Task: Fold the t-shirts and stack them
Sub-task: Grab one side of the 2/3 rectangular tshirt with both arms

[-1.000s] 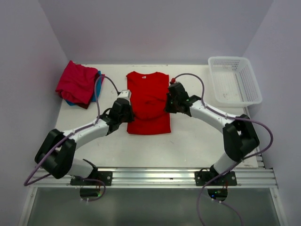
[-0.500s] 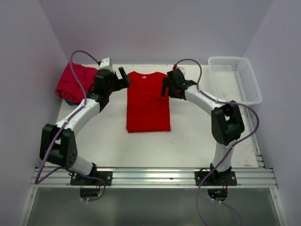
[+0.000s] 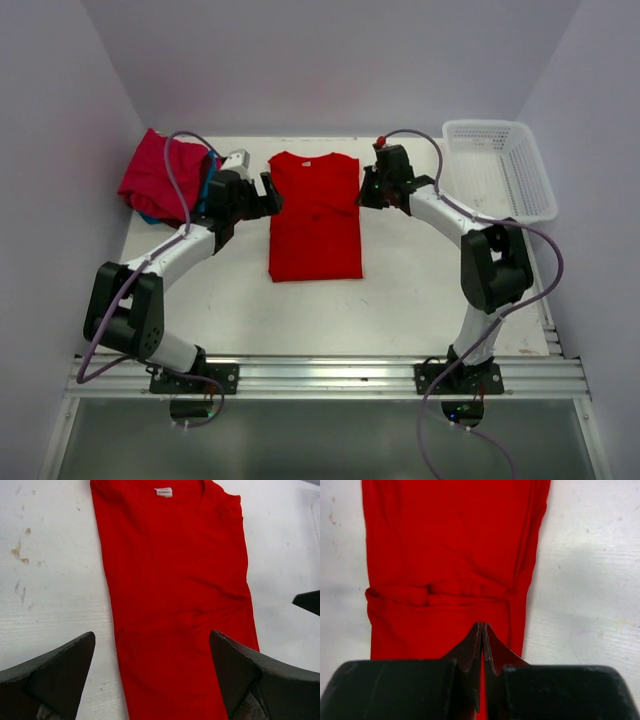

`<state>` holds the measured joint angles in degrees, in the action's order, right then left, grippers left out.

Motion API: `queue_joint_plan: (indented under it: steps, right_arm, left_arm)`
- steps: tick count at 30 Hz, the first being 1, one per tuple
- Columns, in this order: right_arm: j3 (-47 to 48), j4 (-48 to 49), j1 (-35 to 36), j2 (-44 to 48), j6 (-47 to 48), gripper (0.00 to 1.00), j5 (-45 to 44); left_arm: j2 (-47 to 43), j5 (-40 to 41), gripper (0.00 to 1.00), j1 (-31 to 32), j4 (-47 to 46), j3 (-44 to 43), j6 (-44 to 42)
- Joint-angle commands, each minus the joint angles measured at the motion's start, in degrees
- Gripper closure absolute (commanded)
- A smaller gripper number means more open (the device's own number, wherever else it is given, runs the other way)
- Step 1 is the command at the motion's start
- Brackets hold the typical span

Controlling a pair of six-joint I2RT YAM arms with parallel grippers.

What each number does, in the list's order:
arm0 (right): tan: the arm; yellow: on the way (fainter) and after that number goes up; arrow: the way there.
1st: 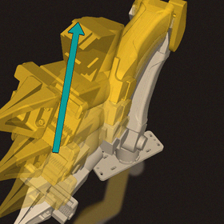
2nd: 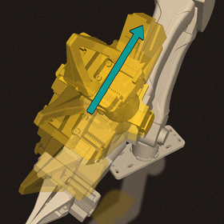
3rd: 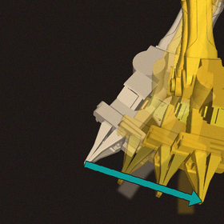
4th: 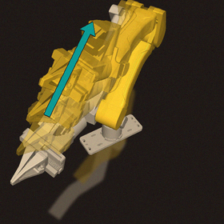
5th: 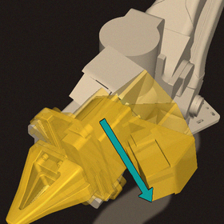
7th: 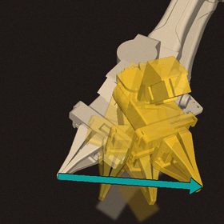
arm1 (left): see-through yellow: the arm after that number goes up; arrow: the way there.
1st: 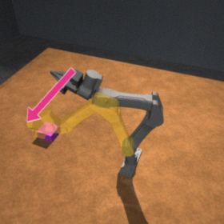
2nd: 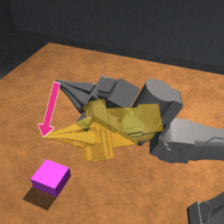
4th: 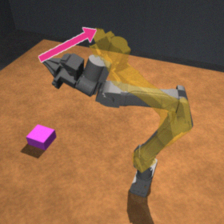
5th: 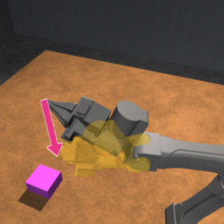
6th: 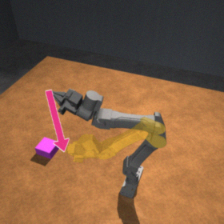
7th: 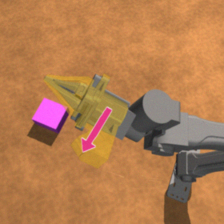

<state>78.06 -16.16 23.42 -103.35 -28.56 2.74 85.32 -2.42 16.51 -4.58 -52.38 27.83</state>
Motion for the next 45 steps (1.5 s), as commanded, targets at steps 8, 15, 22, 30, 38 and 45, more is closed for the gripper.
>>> queue_joint_plan:
  steps: [8,15,22,30,38,45]
  right_arm:
    - [-13.0,2.9,-0.8,5.8,-1.6,0.53,11.1]
    - [-27.7,4.1,1.2,15.9,-1.9,0.36,10.9]
    - [-32.9,5.5,1.8,17.9,-2.2,0.36,10.9]
    - [-33.9,6.9,1.7,18.6,-1.9,0.36,11.5]
    - [-34.7,8.4,1.8,17.8,-2.6,0.34,12.5]
    - [-34.9,8.7,1.8,18.7,-3.1,0.24,13.3]
  left_arm:
    - [-7.3,-9.5,0.0,1.1,7.0,10.4,-1.3]
    - [-20.3,-6.4,0.0,5.5,15.4,20.1,0.4]
    - [-19.3,-6.6,0.0,5.7,11.3,26.7,1.8]
    - [-15.3,-11.9,0.0,5.5,-1.0,31.7,4.2]
    - [-11.8,-20.7,0.0,3.6,-11.1,35.0,4.5]
    - [-11.2,-26.3,0.0,2.6,-16.2,36.9,5.4]
